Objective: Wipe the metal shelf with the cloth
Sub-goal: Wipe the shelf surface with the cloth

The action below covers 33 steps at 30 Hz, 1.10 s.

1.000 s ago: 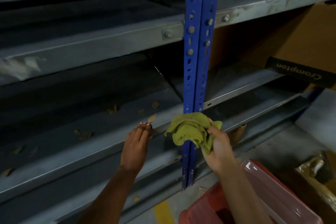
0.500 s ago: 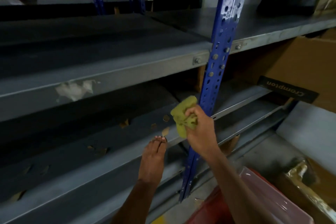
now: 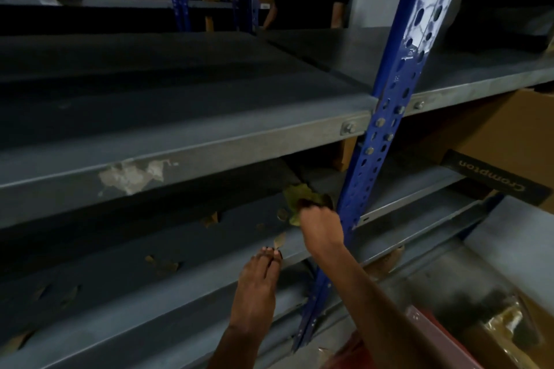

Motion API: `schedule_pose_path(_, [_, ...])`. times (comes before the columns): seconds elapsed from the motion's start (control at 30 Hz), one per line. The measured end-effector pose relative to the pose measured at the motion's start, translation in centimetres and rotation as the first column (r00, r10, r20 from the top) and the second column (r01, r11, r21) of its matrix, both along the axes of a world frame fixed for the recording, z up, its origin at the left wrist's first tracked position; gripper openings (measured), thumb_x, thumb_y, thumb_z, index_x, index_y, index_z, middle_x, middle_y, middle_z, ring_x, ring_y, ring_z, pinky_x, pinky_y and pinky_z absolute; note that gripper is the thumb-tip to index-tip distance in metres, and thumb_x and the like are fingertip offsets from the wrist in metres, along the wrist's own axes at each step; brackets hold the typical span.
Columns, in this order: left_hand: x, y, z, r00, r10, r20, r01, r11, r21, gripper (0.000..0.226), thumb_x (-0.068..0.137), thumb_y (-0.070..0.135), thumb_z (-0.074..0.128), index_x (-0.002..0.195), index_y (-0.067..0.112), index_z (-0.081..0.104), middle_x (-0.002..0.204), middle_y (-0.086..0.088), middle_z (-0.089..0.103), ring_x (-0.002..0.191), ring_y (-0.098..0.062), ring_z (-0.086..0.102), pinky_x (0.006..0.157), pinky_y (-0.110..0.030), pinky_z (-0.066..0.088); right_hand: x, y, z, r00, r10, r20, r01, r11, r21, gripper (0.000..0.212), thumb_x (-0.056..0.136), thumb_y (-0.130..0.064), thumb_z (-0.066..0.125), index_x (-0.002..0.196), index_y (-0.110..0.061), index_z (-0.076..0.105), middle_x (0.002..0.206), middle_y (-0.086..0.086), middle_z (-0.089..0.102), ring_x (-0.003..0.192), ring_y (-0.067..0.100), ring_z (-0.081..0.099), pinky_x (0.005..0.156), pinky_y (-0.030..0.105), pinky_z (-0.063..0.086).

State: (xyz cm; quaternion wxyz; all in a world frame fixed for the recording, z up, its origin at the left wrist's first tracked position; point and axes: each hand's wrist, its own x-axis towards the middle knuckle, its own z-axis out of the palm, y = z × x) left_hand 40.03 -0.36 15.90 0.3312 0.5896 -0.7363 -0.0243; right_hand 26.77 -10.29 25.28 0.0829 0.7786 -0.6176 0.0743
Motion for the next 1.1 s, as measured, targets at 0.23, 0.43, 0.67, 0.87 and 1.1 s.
schedule_pose_path(0.23, [0.0, 0.1, 0.0, 1.000, 0.025, -0.004, -0.025, 1.000, -0.018, 0.052, 0.071, -0.008, 0.073, 0.121, 0.004, 0.062, 0.121, -0.013, 0.064, 0.111, -0.030, 0.061, 0.093, -0.044, 0.051, 0.3, -1.0, -0.5, 0.895, -0.122, 0.430, -0.042, 0.935, 0.353, 0.036, 0.075, -0.011, 0.067, 0.111, -0.016, 0.061, 0.112, 0.008, 0.062, 0.107, 0.029, 0.058, 0.091, 0.033, 0.046])
schedule_pose_path(0.43, [0.4, 0.4, 0.6, 1.000, -0.023, 0.005, 0.023, 0.996, 0.083, 0.066, 0.070, -0.006, 0.077, 0.130, 0.010, 0.056, 0.130, -0.013, 0.060, 0.119, -0.030, 0.057, 0.096, -0.051, 0.048, -0.1, -3.2, 2.0, 0.758, -0.102, 0.644, -0.204, 0.901, 0.383, 0.011, 0.085, -0.035, 0.061, 0.089, -0.024, 0.063, 0.090, 0.001, 0.063, 0.084, 0.023, 0.062, 0.080, 0.041, 0.052])
schedule_pose_path(0.67, [1.4, 1.2, 3.7, 0.995, -0.090, 0.032, 0.086, 0.989, 0.119, 0.046, 0.090, 0.011, 0.060, 0.135, 0.016, 0.052, 0.138, -0.006, 0.051, 0.126, -0.016, 0.047, 0.111, -0.019, 0.027, 1.3, -4.3, -0.2, 0.949, 0.013, 0.316, -0.054, 0.991, 0.121, 0.013, 0.078, -0.028, 0.065, 0.090, -0.029, 0.061, 0.096, 0.003, 0.066, 0.082, 0.022, 0.062, 0.073, 0.036, 0.052])
schedule_pose_path(0.87, [4.4, 1.0, 3.6, 0.959, 0.025, 0.284, -0.070, 0.986, 0.152, 0.063, 0.088, 0.034, 0.065, 0.143, 0.013, 0.041, 0.144, -0.010, 0.046, 0.127, -0.027, 0.049, 0.107, -0.036, 0.037, 1.0, -5.7, -3.1, 0.950, 0.011, 0.313, -0.058, 0.988, 0.143, 0.048, 0.079, -0.025, 0.062, 0.124, -0.028, 0.050, 0.126, 0.007, 0.048, 0.114, 0.033, 0.052, 0.088, 0.042, 0.045])
schedule_pose_path(1.1, [5.3, 0.1, 2.6, 0.970, -0.006, 0.243, -0.057, 0.966, 0.252, 0.072, 0.092, 0.043, 0.055, 0.151, 0.022, 0.020, 0.156, -0.002, 0.027, 0.139, -0.022, 0.030, 0.111, -0.032, 0.029, 1.0, -6.2, -1.9, 0.855, 0.051, 0.516, -0.217, 0.939, 0.267, 0.056, 0.085, -0.067, 0.044, 0.135, -0.045, 0.030, 0.144, -0.002, 0.040, 0.129, 0.026, 0.041, 0.107, 0.045, 0.035])
